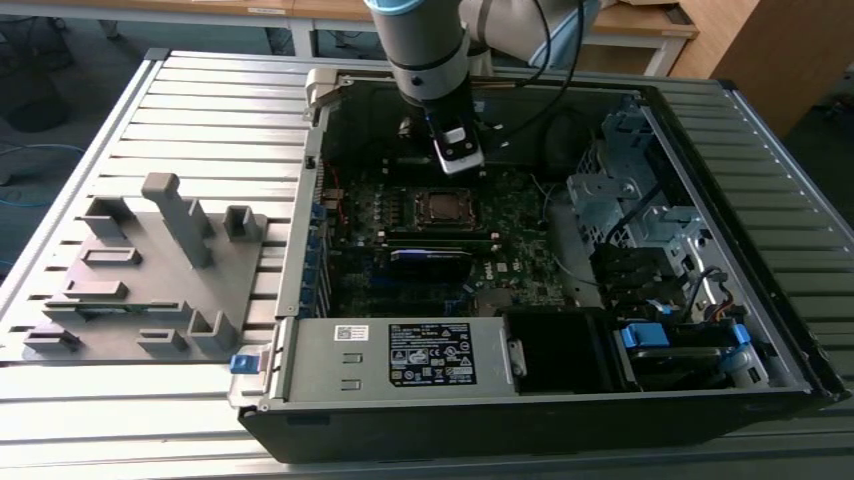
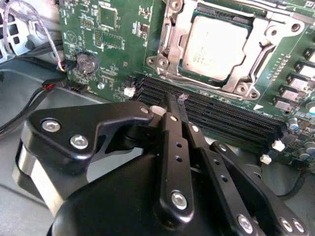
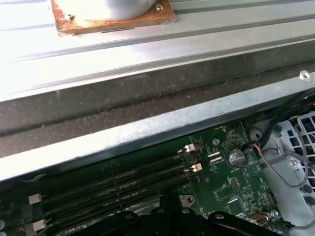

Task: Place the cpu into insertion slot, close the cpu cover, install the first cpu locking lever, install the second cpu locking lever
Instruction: 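Install the first cpu locking lever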

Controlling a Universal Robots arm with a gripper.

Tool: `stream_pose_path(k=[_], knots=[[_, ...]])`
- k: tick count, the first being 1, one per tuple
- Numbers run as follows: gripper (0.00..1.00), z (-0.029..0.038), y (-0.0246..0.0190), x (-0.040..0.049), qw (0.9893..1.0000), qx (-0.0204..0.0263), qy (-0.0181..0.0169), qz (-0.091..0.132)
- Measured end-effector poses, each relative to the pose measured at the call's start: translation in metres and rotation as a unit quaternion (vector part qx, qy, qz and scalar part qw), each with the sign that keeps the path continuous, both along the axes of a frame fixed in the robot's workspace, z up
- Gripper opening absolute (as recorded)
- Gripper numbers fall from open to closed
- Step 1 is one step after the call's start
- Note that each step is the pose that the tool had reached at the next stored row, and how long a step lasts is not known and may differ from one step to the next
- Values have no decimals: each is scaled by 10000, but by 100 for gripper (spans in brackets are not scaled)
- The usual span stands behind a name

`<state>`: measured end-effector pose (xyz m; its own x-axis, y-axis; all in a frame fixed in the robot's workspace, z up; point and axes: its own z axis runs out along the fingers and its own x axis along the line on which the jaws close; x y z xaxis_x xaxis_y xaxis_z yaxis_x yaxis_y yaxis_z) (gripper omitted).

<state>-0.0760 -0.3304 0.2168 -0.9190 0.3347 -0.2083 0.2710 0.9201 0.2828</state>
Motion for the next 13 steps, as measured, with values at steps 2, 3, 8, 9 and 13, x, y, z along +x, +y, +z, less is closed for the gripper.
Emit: stream_pose_path(k=[2, 3, 8, 9, 13], knots=[[10, -2, 0, 2, 10000, -41, 91, 0], [10, -3, 0, 3, 9999, -71, 154, 0], [10, -8, 1, 13, 9985, -236, 486, 0], [10, -9, 1, 16, 9981, -270, 551, 0], [10, -12, 1, 17, 9968, -371, 713, -2]])
